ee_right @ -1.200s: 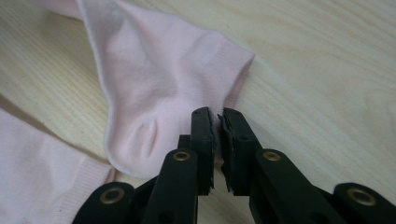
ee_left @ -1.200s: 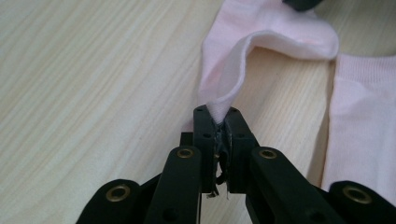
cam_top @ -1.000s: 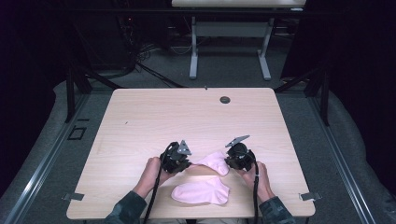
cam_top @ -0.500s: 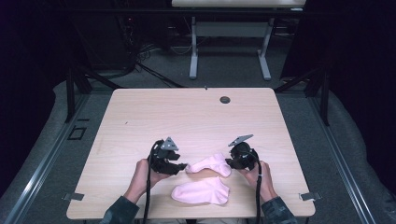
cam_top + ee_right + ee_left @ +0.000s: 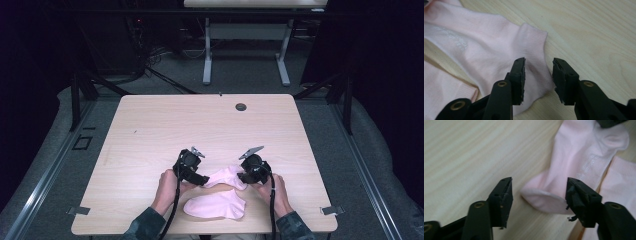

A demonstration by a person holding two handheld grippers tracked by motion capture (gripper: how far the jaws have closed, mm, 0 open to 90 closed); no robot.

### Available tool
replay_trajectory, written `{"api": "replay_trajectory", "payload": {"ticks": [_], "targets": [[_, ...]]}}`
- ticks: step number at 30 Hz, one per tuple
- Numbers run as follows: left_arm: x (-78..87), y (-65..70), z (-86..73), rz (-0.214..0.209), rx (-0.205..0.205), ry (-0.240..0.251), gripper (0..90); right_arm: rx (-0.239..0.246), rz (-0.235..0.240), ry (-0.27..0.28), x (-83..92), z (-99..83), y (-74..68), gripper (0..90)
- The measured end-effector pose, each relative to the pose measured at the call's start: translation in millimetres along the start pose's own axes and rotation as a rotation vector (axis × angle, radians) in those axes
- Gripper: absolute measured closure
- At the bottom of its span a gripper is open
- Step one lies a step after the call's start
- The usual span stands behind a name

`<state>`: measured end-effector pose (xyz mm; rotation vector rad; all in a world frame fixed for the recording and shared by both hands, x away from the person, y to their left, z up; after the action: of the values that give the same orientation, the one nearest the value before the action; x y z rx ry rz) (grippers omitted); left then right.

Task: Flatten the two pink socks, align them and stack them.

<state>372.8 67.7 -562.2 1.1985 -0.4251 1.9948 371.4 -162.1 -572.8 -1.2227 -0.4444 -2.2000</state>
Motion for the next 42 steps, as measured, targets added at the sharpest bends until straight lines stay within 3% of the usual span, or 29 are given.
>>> {"api": "replay_trajectory", "payload": {"ticks": [6,9,10,11,12,20,23,26,30,32,35,37,42], "targets": [[-1.6,-3.5,-12.6,-0.021,0.016,-0.019,56.2,-0.012,0.027,0.007,-3.5,-2.1,-0.1,71.1],[-1.9,-4.1,-15.0,-0.017,0.012,-0.005,70.2,-0.021,0.041,0.012,-3.8,-1.7,-2.1,79.4],[-2.1,-4.6,-15.6,-0.016,0.014,0.002,80.3,-0.015,0.027,0.014,-3.2,-1.1,-2.2,82.6],[-2.6,-5.3,-16.2,-0.018,0.018,0.010,80.3,-0.015,0.027,0.014,-3.2,-1.1,-2.2,82.6],[-2.5,-6.8,-16.8,-0.018,0.019,0.018,87.7,-0.017,0.026,0.020,-3.1,-0.3,-1.9,83.6],[8.8,-13.4,-27.6,-0.031,0.065,0.074,88.5,-0.014,0.009,0.067,3.1,6.5,-1.9,83.8],[8.9,-14.0,-35.7,-0.028,0.079,0.082,87.4,0.004,0.018,0.051,-3.7,9.2,-3.3,83.1],[8.8,-16.5,-41.6,-0.025,0.095,0.081,80.9,0.018,0.024,0.016,-9.9,10.2,-5.1,82.2],[15.6,-19.6,-45.9,-0.005,0.109,0.090,69.5,0.013,0.032,0.031,-10.9,11.3,-6.3,79.3],[21.5,-21.4,-46.9,0.023,0.116,0.097,60.6,0.021,0.027,0.012,-8.5,12.0,-5.8,76.0],[33.0,-27.1,-48.1,0.068,0.138,0.105,48.0,0.007,0.036,0.029,-5.0,12.4,-5.4,69.0],[39.2,-31.1,-48.0,0.074,0.159,0.115,39.9,0.009,0.042,0.044,-1.8,12.9,-3.8,64.2],[49.9,-35.6,-40.3,0.086,0.161,0.144,33.1,0.005,0.051,0.072,8.3,15.5,-2.8,57.3]]}}
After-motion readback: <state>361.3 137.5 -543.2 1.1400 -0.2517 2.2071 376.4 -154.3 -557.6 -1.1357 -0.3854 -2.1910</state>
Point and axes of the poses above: each handheld gripper's, and its own axes: x roughly backward along the jaws, z roughly out of its top, y roughly to its right, the point moved 2 cm from there along -x, roughly forward along the jaws, and after that the axes turned 2 degrees about -x, right-handed, at the moved point
